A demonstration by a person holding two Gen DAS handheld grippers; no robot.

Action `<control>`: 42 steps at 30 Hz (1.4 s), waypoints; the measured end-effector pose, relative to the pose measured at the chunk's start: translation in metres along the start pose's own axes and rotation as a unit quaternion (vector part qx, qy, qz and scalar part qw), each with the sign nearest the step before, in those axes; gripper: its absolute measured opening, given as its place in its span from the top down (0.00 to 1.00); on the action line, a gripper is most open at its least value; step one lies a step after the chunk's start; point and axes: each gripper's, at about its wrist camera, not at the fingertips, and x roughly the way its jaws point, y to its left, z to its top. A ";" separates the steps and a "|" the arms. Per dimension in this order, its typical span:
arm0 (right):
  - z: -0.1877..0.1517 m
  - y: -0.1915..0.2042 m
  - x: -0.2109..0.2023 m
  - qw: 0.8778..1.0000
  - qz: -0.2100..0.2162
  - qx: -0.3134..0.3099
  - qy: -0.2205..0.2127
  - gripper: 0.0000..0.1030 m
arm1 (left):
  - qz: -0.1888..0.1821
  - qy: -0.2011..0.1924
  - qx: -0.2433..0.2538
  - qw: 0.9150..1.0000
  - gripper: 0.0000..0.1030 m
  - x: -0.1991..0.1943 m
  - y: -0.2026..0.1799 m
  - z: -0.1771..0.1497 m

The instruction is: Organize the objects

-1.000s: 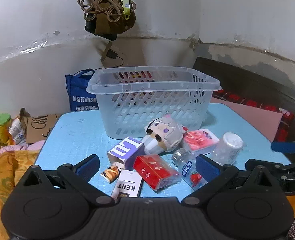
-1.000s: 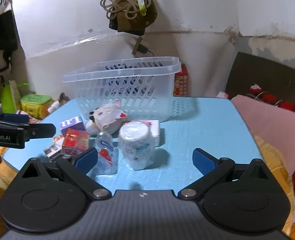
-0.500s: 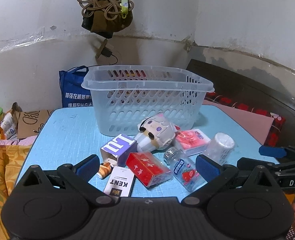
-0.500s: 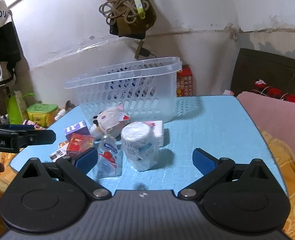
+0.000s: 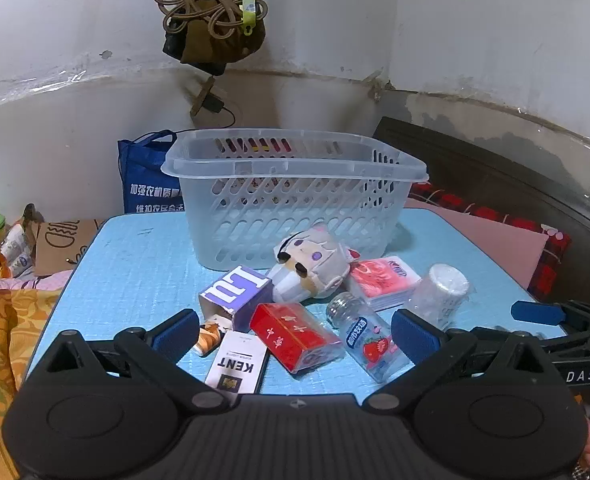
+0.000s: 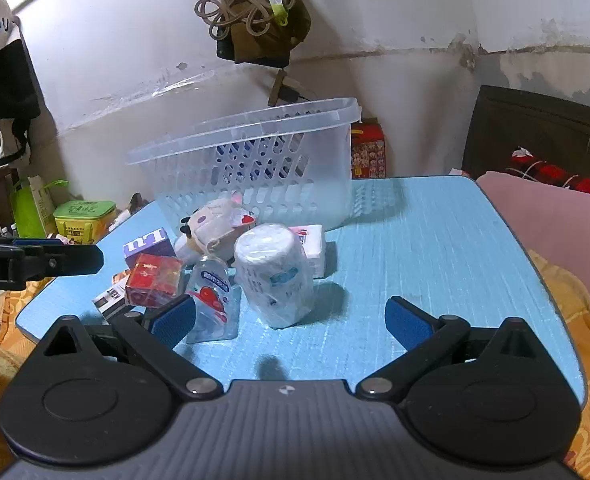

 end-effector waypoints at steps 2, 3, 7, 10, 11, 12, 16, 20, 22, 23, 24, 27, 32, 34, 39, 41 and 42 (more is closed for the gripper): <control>-0.001 -0.001 0.000 1.000 0.001 0.001 0.001 0.00 | 0.000 -0.001 -0.002 1.000 0.00 -0.001 0.000 0.000; -0.001 -0.002 0.001 1.000 0.001 0.002 0.002 0.00 | 0.000 -0.001 -0.002 1.000 0.00 -0.001 0.000 0.000; -0.004 -0.002 0.002 1.000 -0.001 0.003 0.005 0.00 | 0.002 -0.001 -0.002 1.000 0.00 -0.001 0.001 0.000; -0.006 -0.001 0.003 1.000 0.002 0.003 0.007 0.00 | 0.002 -0.001 -0.004 1.000 0.00 -0.001 0.002 0.000; -0.006 -0.001 0.003 1.000 0.002 0.002 0.008 0.00 | 0.003 -0.002 -0.004 1.000 0.00 -0.001 0.001 0.000; -0.007 0.000 0.003 1.000 0.003 0.002 0.008 0.00 | 0.003 -0.002 -0.003 1.000 0.00 -0.001 0.002 0.000; -0.007 0.000 0.002 1.000 0.003 0.003 0.008 0.00 | 0.003 -0.002 -0.003 1.000 0.00 -0.001 0.002 0.000; -0.007 -0.001 0.003 1.000 0.002 0.005 0.007 0.00 | 0.004 -0.001 -0.002 1.000 0.00 -0.001 0.002 0.000; -0.008 -0.001 0.003 1.000 0.003 0.006 0.007 0.00 | 0.004 -0.001 -0.002 1.000 0.00 -0.001 0.002 0.000; -0.008 -0.001 0.003 1.000 0.003 0.006 0.008 0.00 | 0.004 -0.001 -0.002 1.000 0.00 -0.001 0.001 0.000; -0.009 -0.001 0.004 1.000 0.003 0.006 0.009 0.00 | 0.006 0.000 -0.001 1.000 0.00 -0.001 0.001 -0.001; -0.010 -0.001 0.003 1.000 0.007 0.004 0.009 0.00 | 0.009 0.002 -0.002 1.000 0.00 0.001 0.000 0.000; -0.011 -0.002 0.003 1.000 0.010 0.005 0.010 0.00 | 0.010 0.003 0.002 1.000 0.00 0.001 -0.003 0.000; -0.012 -0.003 0.003 1.000 0.010 0.007 0.010 0.00 | 0.011 0.004 0.003 1.000 0.00 0.002 -0.003 0.000; -0.013 -0.005 0.006 1.000 0.010 0.011 0.013 0.00 | 0.011 0.006 0.000 1.000 0.00 0.003 -0.003 -0.001; -0.015 -0.006 0.007 1.000 0.011 0.012 0.015 0.00 | 0.011 0.007 0.001 1.000 0.00 0.003 -0.003 -0.001; -0.015 -0.007 0.008 1.000 0.011 0.012 0.016 0.00 | 0.012 0.007 0.002 1.000 0.00 0.003 -0.003 -0.001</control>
